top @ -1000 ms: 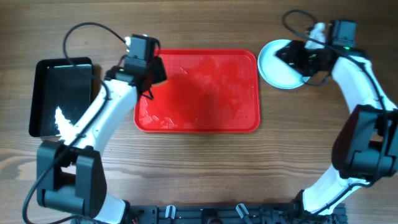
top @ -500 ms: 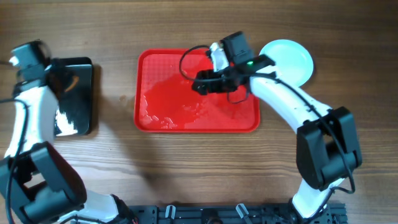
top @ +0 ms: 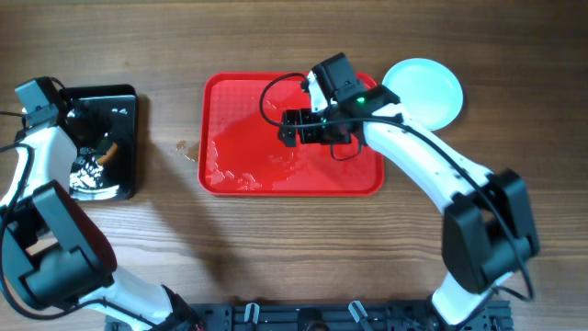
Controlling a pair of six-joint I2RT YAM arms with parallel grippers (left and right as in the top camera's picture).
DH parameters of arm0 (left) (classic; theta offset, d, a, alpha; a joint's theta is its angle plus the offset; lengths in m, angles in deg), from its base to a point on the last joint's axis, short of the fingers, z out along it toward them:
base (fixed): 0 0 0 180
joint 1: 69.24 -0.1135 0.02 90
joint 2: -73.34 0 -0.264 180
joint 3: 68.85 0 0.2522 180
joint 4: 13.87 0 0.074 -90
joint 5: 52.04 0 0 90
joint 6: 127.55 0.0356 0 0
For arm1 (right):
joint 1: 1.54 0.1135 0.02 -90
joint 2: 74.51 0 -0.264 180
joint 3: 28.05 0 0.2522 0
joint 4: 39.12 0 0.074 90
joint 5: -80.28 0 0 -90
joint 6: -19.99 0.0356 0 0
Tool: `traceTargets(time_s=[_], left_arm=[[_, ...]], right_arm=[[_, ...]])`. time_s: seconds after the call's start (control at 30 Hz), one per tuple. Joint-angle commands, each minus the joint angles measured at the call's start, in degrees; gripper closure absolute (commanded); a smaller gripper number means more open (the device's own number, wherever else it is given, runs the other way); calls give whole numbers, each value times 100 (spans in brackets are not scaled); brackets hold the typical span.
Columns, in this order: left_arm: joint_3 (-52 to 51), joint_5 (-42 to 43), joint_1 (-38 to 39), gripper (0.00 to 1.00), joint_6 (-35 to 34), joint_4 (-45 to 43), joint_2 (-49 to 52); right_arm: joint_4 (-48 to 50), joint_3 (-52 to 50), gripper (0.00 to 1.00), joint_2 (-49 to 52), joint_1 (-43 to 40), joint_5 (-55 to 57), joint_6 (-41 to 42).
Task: Clean dirty plates on tray and stack at the side
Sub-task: 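Drop the sponge into the black tray with the left gripper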
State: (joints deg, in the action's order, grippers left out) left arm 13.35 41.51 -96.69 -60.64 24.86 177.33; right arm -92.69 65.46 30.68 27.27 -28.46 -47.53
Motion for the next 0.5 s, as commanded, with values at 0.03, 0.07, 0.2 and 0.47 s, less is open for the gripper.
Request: traceTargets(time_s=[0.03, 0.07, 0.2, 0.47], left_arm=[[26, 1067, 7, 22, -15, 81, -1416], [26, 1419, 7, 13, -15, 234, -1799], [24, 2159, 83, 0, -13, 957, -2636], [24, 2192, 321, 0, -9, 1952, -2876]], right_arm=[[-501, 297, 0, -1480, -181, 833, -87], [-640, 297, 0, -1779, -190, 903, -90], [-1248, 293, 0, -2507, -153, 916, -90], [-3034, 227, 0, -2848, 26, 1043, -144]])
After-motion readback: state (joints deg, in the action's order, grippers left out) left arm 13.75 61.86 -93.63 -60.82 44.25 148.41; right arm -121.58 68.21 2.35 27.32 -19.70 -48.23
